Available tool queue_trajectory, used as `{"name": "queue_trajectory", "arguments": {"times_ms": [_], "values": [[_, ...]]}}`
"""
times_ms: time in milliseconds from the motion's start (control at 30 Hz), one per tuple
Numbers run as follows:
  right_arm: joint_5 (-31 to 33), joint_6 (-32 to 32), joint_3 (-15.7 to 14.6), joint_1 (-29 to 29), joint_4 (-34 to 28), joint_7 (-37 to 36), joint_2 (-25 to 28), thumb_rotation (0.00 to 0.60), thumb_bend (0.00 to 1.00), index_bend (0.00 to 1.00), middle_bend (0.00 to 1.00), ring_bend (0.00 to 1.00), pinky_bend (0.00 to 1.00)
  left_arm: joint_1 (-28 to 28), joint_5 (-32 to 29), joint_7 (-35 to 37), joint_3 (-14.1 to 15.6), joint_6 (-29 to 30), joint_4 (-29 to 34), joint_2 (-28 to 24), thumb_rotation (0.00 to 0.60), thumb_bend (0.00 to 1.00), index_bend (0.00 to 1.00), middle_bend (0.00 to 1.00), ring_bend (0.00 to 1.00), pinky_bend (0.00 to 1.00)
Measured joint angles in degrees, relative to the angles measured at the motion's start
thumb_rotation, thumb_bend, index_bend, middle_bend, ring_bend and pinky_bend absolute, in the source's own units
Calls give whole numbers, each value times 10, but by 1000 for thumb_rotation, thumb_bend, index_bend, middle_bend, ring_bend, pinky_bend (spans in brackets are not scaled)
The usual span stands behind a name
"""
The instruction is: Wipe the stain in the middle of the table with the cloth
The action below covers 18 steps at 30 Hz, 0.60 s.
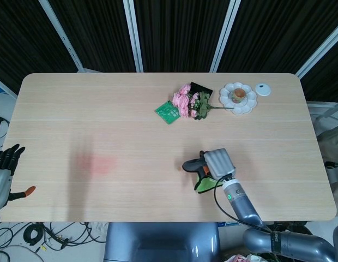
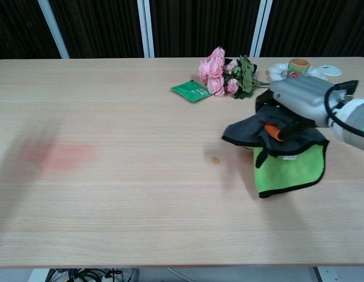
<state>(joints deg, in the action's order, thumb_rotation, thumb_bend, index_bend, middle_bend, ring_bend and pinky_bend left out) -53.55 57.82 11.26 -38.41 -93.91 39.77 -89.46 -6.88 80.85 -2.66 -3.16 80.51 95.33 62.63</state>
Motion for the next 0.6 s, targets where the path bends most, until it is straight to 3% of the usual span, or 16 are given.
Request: {"name": "queue_trajectory", "arguments": {"times_ms": [200,600], "values": [[16,-8,13,-44,19,28,-69,600,565,699,641,715,870,-3,-7,-2,-2,-7,2,0,600,0,0,0,0,0],[73,-25,26,-115,143,70,-188,600,567,699,638,711,869,-6,-17,6,-6,-14,4,-4,600,0,0,0,0,0]]}}
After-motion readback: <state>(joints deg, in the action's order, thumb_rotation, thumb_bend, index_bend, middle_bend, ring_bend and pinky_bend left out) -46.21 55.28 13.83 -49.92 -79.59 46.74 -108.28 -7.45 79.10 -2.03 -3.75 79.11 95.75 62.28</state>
